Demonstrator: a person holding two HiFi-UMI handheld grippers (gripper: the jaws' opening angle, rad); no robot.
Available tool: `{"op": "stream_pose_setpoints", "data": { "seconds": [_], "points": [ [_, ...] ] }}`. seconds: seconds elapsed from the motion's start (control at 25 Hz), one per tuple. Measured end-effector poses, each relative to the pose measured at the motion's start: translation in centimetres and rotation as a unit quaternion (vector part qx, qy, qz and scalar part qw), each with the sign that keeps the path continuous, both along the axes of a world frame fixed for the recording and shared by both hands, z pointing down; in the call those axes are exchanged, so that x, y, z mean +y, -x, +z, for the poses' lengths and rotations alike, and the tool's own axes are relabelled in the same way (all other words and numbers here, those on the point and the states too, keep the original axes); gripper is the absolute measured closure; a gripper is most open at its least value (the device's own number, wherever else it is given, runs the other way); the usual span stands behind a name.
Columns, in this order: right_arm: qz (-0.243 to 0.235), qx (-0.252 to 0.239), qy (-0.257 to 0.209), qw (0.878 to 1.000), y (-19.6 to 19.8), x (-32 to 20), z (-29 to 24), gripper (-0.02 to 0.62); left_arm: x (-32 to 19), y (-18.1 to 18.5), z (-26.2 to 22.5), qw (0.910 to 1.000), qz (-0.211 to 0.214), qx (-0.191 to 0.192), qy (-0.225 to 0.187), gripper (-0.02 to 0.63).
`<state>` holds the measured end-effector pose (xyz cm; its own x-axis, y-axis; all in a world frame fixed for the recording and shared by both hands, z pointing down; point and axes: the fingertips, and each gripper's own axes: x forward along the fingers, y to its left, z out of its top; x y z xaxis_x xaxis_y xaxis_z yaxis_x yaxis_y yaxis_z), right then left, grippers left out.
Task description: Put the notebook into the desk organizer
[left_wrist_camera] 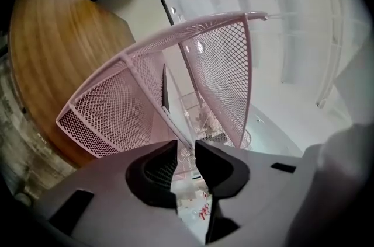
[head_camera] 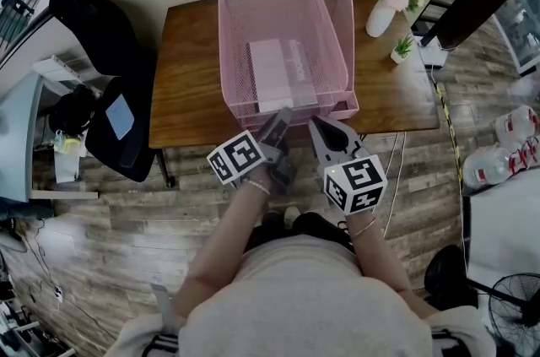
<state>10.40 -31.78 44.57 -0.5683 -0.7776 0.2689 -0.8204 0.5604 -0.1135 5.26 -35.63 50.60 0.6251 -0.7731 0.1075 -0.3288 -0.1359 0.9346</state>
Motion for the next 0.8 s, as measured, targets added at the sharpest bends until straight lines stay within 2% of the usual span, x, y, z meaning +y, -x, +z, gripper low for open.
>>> {"op": "stream_pose_setpoints", "data": {
  "seconds": [0.4,0.56,0.64,0.8],
  "points": [
    [0.007,-0.013,-0.010,1.000,-0.5,1.6,-1.2,0.586,2.6,0.3,-1.7,0.9994,0.013,-0.012,-0.028,0.508],
    [0.006,-0.024,-0.020,0.999,-0.8,2.5,-2.1,0.586,3.8,0.6,-2.9,0.9977,0.017,-0.039,-0.053,0.512],
    [0.007,-0.029,-0.025,0.999,-0.8,2.9,-2.7,0.586,4.3,0.9,-3.6,0.9962,0.012,-0.053,-0.068,0.540],
    [-0.005,-0.018,-0.034,0.999,0.0,4.2,-3.5,0.586,5.4,1.6,-5.1,0.9892,0.011,-0.103,-0.104,0.551]
  ]
}}
